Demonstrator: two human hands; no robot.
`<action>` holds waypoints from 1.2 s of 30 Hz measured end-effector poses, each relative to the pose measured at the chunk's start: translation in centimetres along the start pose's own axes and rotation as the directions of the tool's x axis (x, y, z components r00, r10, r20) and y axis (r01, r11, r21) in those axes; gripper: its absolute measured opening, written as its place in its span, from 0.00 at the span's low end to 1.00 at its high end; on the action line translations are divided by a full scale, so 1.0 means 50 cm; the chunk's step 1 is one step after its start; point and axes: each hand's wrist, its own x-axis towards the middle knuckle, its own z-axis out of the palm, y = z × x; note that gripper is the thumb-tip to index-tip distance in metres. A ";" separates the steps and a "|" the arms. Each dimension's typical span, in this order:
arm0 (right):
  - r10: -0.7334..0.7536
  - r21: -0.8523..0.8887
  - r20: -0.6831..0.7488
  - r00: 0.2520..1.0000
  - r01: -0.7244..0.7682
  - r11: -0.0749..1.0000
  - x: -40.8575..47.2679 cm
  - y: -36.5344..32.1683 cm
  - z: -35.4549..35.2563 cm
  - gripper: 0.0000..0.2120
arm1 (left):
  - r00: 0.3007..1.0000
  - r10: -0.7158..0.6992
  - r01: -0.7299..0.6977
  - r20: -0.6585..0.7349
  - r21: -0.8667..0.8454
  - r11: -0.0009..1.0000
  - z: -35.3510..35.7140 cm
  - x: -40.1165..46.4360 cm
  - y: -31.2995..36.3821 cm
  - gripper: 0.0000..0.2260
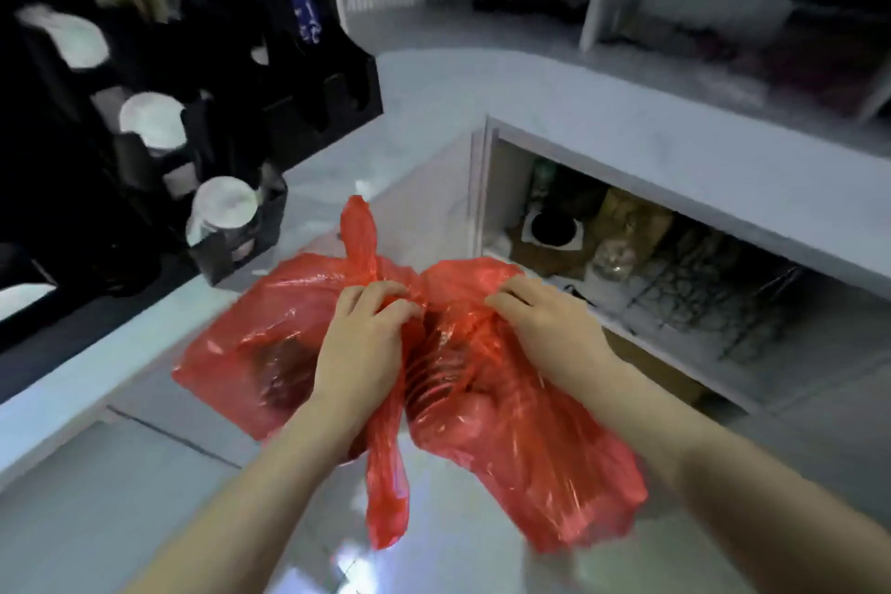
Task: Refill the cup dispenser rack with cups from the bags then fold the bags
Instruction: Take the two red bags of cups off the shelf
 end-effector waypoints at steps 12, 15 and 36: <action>0.242 -0.170 -0.385 0.891 -0.326 0.930 0.088 0.302 -0.248 0.11 | 0.954 0.200 -0.251 -0.222 -0.234 0.939 0.002 0.415 0.233 0.12; 0.304 -0.165 -0.406 0.862 -0.396 0.903 0.120 0.359 -0.259 0.10 | 0.946 0.213 -0.278 -0.244 -0.278 0.919 0.028 0.503 0.246 0.12; 0.577 -0.130 -0.484 0.658 -0.706 0.696 0.389 0.919 -0.237 0.09 | 0.953 0.256 -0.299 -0.160 -0.387 0.872 0.357 1.125 0.298 0.14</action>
